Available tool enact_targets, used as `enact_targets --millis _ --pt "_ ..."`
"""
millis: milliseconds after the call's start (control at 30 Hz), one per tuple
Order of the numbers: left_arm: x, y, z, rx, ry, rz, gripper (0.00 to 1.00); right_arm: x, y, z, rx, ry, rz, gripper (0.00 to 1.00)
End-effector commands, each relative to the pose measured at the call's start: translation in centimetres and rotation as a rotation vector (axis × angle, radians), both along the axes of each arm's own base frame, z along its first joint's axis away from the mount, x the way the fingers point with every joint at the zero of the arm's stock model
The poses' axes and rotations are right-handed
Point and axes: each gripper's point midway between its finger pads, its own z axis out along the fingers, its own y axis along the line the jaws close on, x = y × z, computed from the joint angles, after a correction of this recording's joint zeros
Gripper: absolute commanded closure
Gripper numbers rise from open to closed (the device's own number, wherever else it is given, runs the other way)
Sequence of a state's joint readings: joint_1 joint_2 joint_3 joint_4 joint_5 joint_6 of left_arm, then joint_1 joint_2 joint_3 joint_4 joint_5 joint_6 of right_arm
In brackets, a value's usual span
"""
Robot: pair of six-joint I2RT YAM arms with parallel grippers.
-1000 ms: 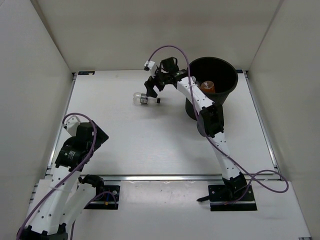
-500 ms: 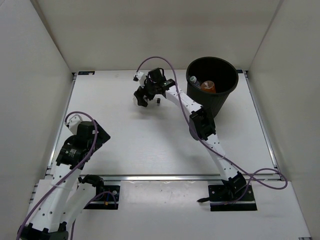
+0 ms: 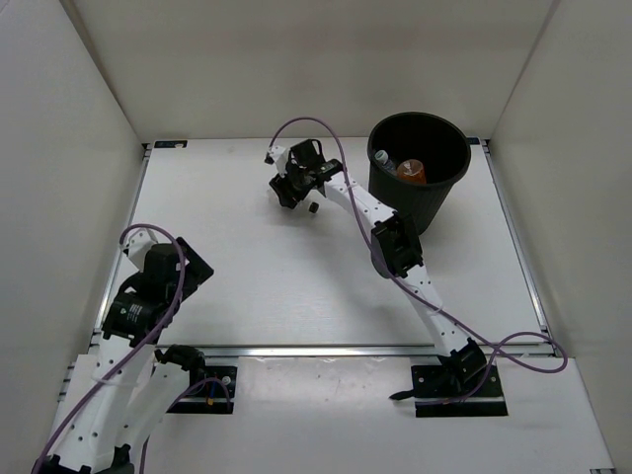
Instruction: Put the plastic bottles in the bin
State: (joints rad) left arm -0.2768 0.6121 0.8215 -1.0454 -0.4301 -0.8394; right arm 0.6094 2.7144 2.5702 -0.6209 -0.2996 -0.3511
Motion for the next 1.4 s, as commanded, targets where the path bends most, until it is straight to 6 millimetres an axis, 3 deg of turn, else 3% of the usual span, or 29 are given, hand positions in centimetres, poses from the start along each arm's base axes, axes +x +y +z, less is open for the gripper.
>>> enact_targets --millis 0,67,100,133,200,233,267,333,400,433,467,500,533,567,600,633,667,700,800,967,1033,1167,1200,1233,1367 --pt "0.2 -0.3 1.3 -0.009 -0.036 -0.017 0.01 0.0 1.9 12.2 0.2 -0.114 0.029 0.77" --pt "0.5 -0.8 1.0 -0.016 -0.038 -0.038 0.02 -2.0 2.4 21.3 0.394 -0.146 0.122 0.78" --pt "0.8 -1.2 0.8 -0.022 -0.044 -0.053 0.01 -3.3 2.5 23.7 0.462 -0.127 0.165 0.78" --pt "1.1 -1.3 0.8 -0.03 -0.06 -0.056 0.01 -4.3 1.9 28.0 0.514 -0.175 0.188 0.78" --pt "1.3 -1.7 0.6 -0.043 -0.087 -0.075 0.01 -6.3 -0.1 34.8 0.552 -0.283 0.175 0.79" --pt "1.5 -1.9 0.7 -0.046 -0.105 -0.081 0.02 -6.0 -0.8 35.8 0.529 -0.333 0.129 0.79" --pt "1.5 -1.8 0.9 -0.047 -0.128 -0.077 0.01 -6.8 -2.2 37.9 0.523 -0.369 0.098 0.79" --pt "1.4 -1.3 1.1 -0.031 -0.152 -0.064 0.01 -7.1 -6.2 41.5 0.476 -0.473 -0.031 0.79" --pt "1.5 -1.1 0.8 -0.004 -0.131 -0.066 0.01 -6.0 -10.9 41.5 0.396 -0.513 -0.192 0.79" --pt "1.5 -1.2 0.5 0.009 -0.116 -0.08 0.01 -7.1 -12.8 43.2 0.393 -0.55 -0.219 0.79" --pt "1.6 -1.2 0.3 0.01 -0.107 -0.084 0.01 -6.1 -14.5 41.1 0.347 -0.532 -0.264 0.79" --pt "1.6 -1.5 -0.1 0.012 -0.09 -0.106 0.01 -6.1 -17.1 40.3 0.333 -0.53 -0.319 0.78" --pt "1.8 -1.9 -0.3 0.004 -0.082 -0.118 0.02 -7.8 -18.7 42.2 0.36 -0.564 -0.332 0.78" --pt "1.8 -2.1 -0.5 0.002 -0.078 -0.127 0.01 -7.0 -20.2 39.4 0.354 -0.527 -0.352 0.77" --pt "2.0 -2.4 -0.4 -0.01 -0.085 -0.138 0.01 -7.2 -22.1 38.1 0.378 -0.526 -0.377 0.77" --pt "2.2 -2.7 -0.5 -0.024 -0.085 -0.145 0.01 -8.5 -23.3 39.6 0.427 -0.551 -0.389 0.74" --pt "2.2 -2.7 -0.6 -0.024 -0.078 -0.143 0.02 -8.1 -24.5 37.5 0.45 -0.514 -0.394 0.74" --pt "2.3 -2.8 -0.8 -0.015 -0.066 -0.155 0.01 -8.1 -25.8 36.9 0.472 -0.51 -0.404 0.74" --pt "2.5 -2.8 -0.8 -0.004 -0.045 -0.159 0.01 -7.2 -27.2 34.4 0.489 -0.448 -0.446 0.74" --pt "2.9 -2.9 -0.9 0.017 -0.018 -0.171 0.01 -4.2 -28.3 31.8 0.375 -0.446 -0.541 0.72" --pt "3.0 -3.1 -0.8 0.011 -0.023 -0.184 0.01 -3.7 -28.9 31.2 0.349 -0.445 -0.591 0.66" --pt "3.0 -2.8 -0.4 0.045 -0.001 -0.197 0.02 -4.9 -29.1 33.6 0.342 -0.487 -0.592 0.25" --pt "3.0 -2.9 -0.5 0.051 0.003 -0.204 0.01 -5.2 -29.1 33.8 0.32 -0.505 -0.613 0.08" --pt "3.2 -2.8 -0.4 0.056 -0.005 -0.202 0.01 -6.0 -28.9 34.7 0.296 -0.537 -0.632 0.01" --pt "3.5 -2.9 0.6 0.059 -0.031 -0.211 0.01 -9.1 -28.9 35.1 0.24 -0.487 -0.747 0.01"
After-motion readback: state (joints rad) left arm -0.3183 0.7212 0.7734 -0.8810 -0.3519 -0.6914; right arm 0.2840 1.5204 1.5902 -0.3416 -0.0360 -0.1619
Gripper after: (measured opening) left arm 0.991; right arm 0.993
